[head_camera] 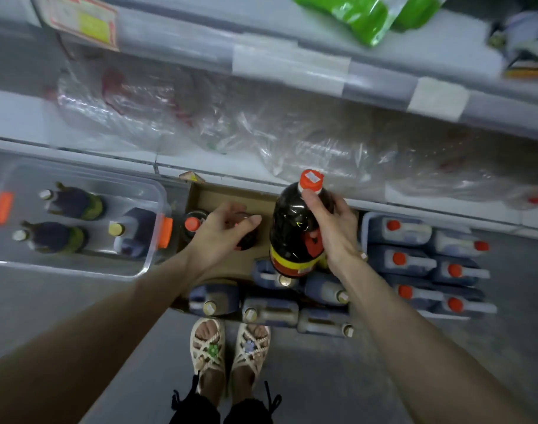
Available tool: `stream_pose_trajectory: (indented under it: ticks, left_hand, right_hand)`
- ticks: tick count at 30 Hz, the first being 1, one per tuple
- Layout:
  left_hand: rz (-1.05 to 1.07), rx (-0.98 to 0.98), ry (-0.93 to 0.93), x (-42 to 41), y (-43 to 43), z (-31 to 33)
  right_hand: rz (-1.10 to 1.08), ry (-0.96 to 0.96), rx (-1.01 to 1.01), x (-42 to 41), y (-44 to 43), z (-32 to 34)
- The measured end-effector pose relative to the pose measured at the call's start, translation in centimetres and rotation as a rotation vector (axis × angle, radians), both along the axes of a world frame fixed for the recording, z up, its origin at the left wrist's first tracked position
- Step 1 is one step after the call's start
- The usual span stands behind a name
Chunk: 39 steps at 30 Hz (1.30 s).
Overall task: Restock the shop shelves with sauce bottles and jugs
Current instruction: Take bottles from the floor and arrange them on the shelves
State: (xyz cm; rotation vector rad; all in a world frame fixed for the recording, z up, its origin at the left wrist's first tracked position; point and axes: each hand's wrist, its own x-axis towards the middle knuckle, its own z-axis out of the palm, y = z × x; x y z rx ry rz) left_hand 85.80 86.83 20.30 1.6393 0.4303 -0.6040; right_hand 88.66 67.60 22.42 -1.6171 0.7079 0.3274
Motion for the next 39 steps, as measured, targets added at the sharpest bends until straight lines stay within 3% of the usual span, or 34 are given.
stream_pose_trajectory:
  ticks: [8,12,18,22,29,39]
  left_hand:
    - [-0.196,-0.127,-0.066,0.4,1.0,19.0]
    - [-0.304,-0.108,-0.265,0.9,1.3,30.2]
    - [-0.261,-0.083,-0.512,1.9,3.0,47.0]
    - [-0.158,-0.029,-0.627,2.2,4.8,53.3]
    - [0.0,0.031,-0.738,4.1,9.0,58.4]
    - [0.0,0.045,-0.766,12.5,17.5,59.4]
  right_hand:
    - [0.153,-0.142,0.029,-0.5,0.4,19.5]
    - [0.231,-0.293,0.105,0.6,1.3,32.1]
    - [0.388,-0.545,0.136,1.6,4.0,50.0]
    - [0.483,-0.642,0.143,2.3,6.0,56.4]
    - [0.541,-0.833,0.136,4.2,11.0,62.2]
    - [0.475,-0.907,0.177,11.3,19.1,62.0]
